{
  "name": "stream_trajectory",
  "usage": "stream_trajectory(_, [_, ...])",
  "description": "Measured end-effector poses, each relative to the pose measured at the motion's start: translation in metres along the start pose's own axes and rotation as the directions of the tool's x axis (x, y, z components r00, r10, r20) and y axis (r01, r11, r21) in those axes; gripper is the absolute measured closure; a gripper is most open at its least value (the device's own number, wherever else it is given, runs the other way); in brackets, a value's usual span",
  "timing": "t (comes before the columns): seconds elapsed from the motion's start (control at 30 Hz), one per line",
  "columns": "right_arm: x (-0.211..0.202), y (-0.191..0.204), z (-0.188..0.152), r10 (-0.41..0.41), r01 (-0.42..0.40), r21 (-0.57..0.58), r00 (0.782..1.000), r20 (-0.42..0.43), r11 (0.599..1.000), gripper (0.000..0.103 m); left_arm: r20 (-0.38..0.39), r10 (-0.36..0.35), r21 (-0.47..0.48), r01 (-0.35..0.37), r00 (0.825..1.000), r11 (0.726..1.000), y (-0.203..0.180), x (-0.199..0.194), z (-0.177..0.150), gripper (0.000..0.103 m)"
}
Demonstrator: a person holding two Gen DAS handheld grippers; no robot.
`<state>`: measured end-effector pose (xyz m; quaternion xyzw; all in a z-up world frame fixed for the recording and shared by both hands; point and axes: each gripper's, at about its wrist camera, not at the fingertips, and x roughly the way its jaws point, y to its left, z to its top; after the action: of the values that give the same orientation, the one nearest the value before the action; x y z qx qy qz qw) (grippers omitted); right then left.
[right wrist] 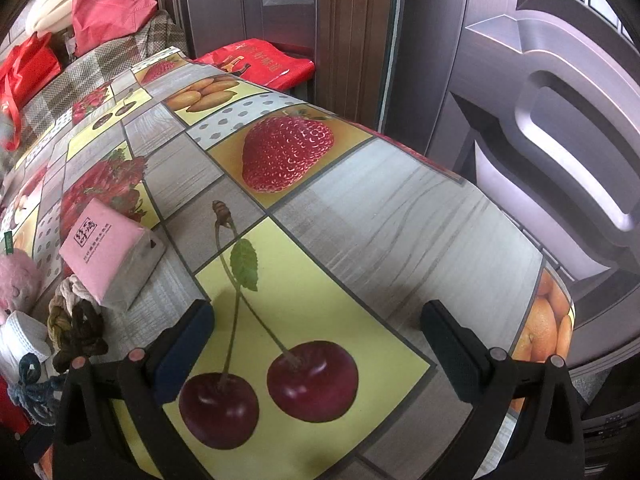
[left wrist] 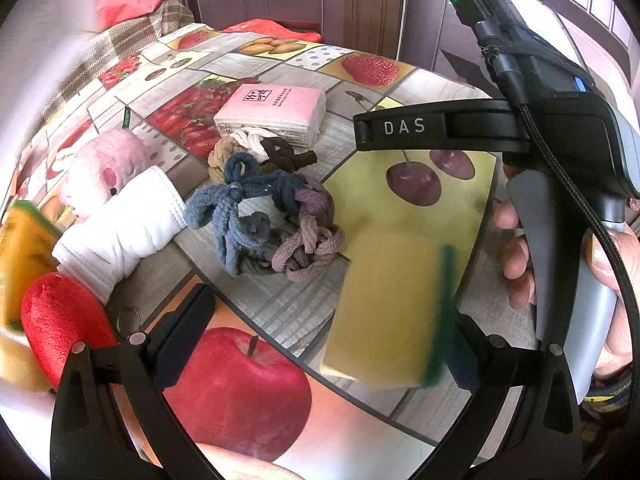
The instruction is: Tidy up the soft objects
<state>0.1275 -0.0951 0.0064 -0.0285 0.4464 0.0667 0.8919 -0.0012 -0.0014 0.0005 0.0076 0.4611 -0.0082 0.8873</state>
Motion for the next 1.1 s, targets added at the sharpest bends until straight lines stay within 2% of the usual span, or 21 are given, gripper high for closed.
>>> stream_trajectory(1.1, [-0.0004,0.0022,-0.0006,0.008,-0.008,-0.003,1.0,0.0,1.0,0.0,0.003,-0.013,0.024,0.013,1.0,1.0,-0.0064,-0.0015,-0.0008,0.001])
